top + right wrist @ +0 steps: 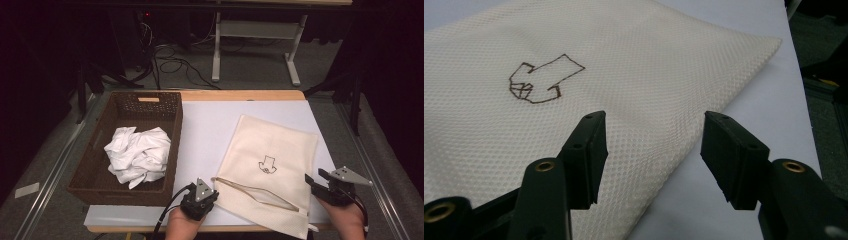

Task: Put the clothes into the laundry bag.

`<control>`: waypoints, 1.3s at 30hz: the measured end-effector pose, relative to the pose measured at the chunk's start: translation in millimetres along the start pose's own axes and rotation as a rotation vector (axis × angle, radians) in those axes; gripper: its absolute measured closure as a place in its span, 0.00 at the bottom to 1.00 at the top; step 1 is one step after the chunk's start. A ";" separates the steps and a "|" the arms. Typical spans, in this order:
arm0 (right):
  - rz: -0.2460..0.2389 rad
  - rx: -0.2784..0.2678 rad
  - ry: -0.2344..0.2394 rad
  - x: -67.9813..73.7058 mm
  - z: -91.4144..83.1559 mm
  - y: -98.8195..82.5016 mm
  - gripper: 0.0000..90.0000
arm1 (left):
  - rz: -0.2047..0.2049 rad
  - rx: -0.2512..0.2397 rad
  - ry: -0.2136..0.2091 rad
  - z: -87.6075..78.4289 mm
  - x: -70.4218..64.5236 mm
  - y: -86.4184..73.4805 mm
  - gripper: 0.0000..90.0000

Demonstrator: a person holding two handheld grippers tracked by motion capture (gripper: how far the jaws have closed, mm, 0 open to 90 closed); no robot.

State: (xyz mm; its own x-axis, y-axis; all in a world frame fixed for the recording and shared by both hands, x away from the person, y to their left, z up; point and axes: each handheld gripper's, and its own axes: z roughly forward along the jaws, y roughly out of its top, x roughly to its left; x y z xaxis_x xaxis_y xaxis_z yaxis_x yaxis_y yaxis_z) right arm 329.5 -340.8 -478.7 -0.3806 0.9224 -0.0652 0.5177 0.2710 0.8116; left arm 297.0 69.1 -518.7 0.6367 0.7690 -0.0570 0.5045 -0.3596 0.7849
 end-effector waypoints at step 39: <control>-0.072 -0.060 0.101 59.9 -15.4 -11.1 0.00 | 0.061 -0.123 -0.037 -7.5 -9.4 8.9 0.00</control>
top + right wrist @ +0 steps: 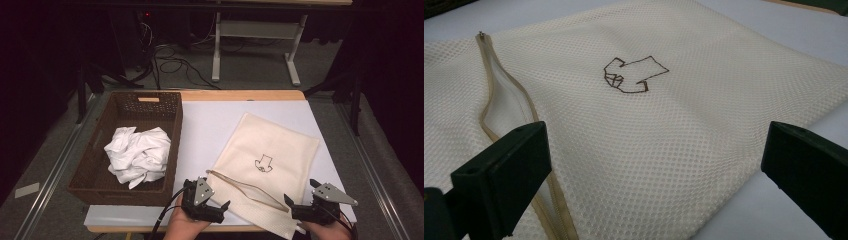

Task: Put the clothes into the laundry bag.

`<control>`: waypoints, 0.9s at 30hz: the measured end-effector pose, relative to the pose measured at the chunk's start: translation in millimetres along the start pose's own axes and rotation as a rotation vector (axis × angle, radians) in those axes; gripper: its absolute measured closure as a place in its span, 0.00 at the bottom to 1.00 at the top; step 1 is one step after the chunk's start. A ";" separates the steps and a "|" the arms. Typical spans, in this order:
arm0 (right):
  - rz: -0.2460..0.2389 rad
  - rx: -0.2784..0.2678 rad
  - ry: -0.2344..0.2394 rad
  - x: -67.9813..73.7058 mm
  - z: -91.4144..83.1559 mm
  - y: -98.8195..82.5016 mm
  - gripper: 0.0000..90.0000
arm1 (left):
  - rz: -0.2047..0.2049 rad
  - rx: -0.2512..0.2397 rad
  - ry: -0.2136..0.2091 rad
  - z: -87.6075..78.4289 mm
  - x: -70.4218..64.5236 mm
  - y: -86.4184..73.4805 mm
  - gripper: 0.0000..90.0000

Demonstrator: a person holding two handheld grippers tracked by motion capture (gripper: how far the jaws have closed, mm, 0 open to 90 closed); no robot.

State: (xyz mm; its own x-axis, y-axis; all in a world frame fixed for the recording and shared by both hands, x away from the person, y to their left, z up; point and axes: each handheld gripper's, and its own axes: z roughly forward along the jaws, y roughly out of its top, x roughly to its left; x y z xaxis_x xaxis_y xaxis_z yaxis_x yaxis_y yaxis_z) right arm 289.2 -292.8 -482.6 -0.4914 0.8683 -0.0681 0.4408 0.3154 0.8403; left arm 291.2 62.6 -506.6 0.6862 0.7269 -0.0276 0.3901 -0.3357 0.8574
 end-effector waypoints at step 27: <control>-0.028 -0.002 0.028 -0.9 12.7 10.4 0.00 | -0.026 -0.163 0.011 -64.3 3.2 41.0 0.01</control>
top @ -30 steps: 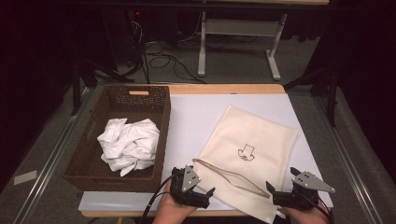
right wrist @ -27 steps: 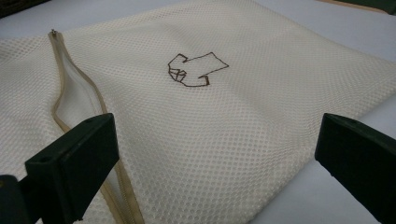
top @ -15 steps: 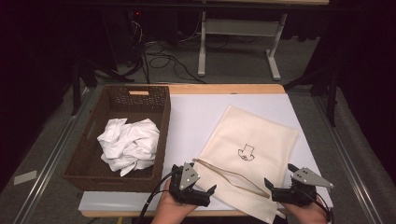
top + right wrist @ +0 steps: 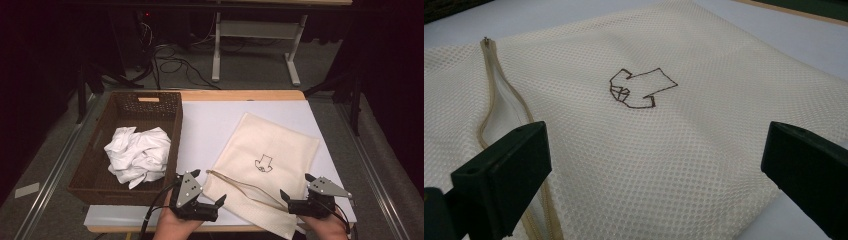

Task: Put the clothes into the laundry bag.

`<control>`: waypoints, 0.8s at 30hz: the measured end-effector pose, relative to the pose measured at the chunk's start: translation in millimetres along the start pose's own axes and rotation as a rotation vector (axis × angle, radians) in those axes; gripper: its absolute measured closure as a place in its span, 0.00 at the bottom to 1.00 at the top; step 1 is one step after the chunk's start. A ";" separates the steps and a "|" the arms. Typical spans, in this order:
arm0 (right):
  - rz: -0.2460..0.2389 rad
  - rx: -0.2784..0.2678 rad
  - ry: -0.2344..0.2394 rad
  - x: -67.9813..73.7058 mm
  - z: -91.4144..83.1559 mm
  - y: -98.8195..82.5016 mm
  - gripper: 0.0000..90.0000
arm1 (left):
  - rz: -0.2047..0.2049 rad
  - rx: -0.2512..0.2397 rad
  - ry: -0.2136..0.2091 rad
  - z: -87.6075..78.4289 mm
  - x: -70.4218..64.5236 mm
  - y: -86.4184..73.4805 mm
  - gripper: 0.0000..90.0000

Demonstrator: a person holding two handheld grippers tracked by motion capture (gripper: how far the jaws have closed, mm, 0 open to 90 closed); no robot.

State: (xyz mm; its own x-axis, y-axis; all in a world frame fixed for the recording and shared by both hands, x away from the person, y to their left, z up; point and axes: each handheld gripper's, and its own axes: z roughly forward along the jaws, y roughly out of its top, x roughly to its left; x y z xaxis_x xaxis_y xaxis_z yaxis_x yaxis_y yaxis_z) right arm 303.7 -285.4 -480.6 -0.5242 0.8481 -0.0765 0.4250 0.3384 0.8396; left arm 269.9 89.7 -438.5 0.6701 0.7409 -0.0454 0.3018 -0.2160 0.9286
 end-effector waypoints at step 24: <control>0.000 -0.005 -0.007 1.0 1.9 1.2 0.00 | -0.065 -0.048 0.206 -60.0 58.4 1.5 0.02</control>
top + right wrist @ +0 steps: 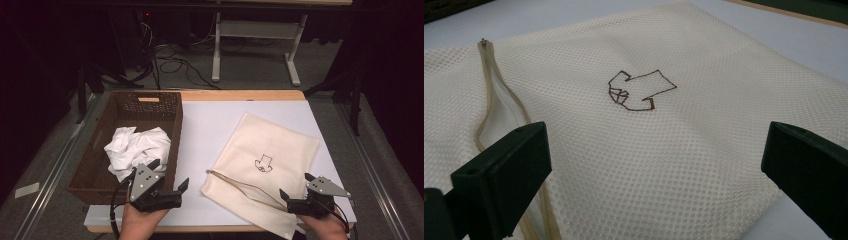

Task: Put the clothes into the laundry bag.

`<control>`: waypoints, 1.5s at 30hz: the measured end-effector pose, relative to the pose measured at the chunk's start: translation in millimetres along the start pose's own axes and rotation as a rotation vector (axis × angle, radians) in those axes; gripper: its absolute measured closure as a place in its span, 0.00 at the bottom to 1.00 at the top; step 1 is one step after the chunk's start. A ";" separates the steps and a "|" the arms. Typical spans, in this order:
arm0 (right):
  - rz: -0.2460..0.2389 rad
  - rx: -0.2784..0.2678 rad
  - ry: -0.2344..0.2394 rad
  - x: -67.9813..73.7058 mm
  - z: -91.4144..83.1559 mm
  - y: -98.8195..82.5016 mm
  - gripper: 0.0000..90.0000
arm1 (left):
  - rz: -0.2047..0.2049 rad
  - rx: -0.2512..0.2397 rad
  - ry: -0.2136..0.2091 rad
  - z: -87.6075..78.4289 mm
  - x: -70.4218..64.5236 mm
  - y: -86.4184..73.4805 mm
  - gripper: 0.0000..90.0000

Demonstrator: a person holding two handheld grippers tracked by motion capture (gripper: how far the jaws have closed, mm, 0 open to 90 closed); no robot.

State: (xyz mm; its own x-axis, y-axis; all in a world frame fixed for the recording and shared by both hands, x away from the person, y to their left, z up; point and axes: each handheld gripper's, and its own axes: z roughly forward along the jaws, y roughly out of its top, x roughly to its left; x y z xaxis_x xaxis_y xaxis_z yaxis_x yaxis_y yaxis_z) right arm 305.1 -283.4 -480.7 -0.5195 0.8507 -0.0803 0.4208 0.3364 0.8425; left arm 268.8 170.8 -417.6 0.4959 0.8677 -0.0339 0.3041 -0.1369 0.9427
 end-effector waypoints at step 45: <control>0.037 0.007 -0.003 -3.5 2.9 -2.4 0.00 | -0.117 -0.047 0.245 -24.0 83.1 16.3 0.02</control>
State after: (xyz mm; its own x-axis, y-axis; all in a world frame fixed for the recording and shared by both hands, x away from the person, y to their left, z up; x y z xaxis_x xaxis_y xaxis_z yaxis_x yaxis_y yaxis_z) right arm 308.1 -286.0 -483.9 -0.5013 0.8637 -0.0511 0.4445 0.3077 0.8413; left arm 295.4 252.2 -397.1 0.2466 0.9667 -0.0678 0.3069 -0.0116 0.9517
